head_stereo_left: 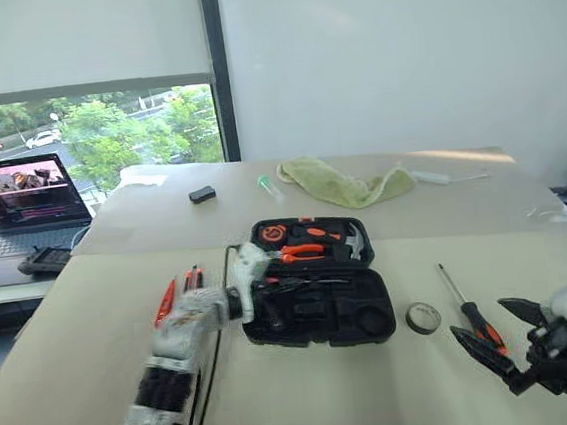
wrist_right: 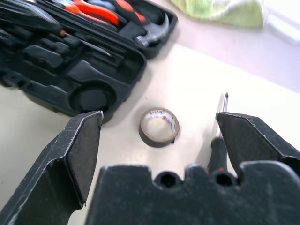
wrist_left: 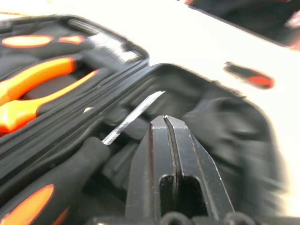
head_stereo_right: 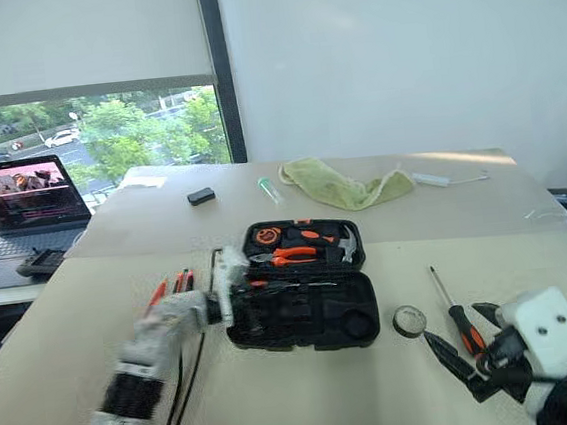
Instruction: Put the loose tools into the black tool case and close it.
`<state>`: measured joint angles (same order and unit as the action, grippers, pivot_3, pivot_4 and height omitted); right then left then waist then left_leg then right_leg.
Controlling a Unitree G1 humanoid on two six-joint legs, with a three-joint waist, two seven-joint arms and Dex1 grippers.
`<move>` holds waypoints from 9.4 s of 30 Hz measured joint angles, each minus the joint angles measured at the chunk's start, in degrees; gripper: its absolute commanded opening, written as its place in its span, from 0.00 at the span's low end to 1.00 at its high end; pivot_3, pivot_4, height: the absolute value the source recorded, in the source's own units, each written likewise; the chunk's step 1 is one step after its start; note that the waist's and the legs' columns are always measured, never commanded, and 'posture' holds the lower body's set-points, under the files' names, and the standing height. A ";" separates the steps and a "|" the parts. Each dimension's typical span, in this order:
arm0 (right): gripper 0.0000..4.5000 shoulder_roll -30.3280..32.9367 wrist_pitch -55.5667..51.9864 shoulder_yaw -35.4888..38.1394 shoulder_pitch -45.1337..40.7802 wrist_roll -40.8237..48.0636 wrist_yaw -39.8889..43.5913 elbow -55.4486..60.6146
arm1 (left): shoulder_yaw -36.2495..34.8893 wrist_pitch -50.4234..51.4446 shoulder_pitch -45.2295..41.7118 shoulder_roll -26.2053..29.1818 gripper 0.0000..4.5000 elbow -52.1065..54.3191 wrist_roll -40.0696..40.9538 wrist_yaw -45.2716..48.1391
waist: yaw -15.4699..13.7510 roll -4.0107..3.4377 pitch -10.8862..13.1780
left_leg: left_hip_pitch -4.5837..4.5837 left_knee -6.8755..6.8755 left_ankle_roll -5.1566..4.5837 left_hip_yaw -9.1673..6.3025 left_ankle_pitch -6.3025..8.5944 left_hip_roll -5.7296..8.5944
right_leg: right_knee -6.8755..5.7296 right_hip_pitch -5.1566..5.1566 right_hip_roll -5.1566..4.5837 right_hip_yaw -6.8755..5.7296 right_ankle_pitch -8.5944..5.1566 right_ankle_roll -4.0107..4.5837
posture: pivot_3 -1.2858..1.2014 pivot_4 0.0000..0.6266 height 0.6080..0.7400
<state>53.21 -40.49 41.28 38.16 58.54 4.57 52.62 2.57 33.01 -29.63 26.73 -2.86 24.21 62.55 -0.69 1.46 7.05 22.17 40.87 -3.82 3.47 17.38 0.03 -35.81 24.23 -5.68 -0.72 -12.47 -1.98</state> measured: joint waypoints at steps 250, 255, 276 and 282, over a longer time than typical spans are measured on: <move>1.00 -10.87 18.33 -1.27 1.15 -10.23 39.08 6.00 | 28.22 -16.86 -23.34 10.86 0.10 -11.60 -31.16 18.03 | -0.18 0.58 1.55 | 0.16 -0.05 0.07 -0.03 -0.39 0.00 | 0.35 0.02 0.35 -0.01 0.57 -0.10 | 0.52 0.24 1.00; 1.00 -10.71 18.33 -1.23 1.14 -10.04 38.86 6.00 | 28.21 -17.20 -23.34 10.16 0.10 -11.60 -31.36 18.02 | -0.25 0.58 1.55 | 0.17 -0.03 0.03 -0.03 -0.36 0.02 | 0.38 0.00 0.33 -0.02 0.56 -0.13 | 0.52 0.24 1.00; 1.00 -10.45 18.33 -1.21 1.14 -10.04 38.56 6.06 | 28.16 -0.49 -21.85 9.12 0.10 -4.30 -31.88 15.74 | -0.52 0.57 1.55 | 0.13 0.10 0.02 -0.03 -0.36 0.03 | 0.18 -0.02 0.33 0.01 0.54 -0.15 | 0.52 0.24 1.00; 1.00 -10.45 18.33 -1.21 1.18 -10.05 38.55 6.06 | 28.17 -1.72 -21.84 9.16 0.10 -4.73 -31.91 15.66 | -0.52 0.57 1.55 | 0.13 0.11 0.02 -0.03 -0.36 0.03 | 0.15 0.00 0.33 0.02 0.54 -0.15 | 0.52 0.24 1.00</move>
<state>42.76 -22.16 40.07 39.34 48.49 43.13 58.68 30.74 31.29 -51.48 35.89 -7.59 -7.70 78.20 -1.21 2.03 8.60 22.30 40.98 -3.79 3.44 17.02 0.05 -35.66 24.23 -5.35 -0.70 -11.93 -2.13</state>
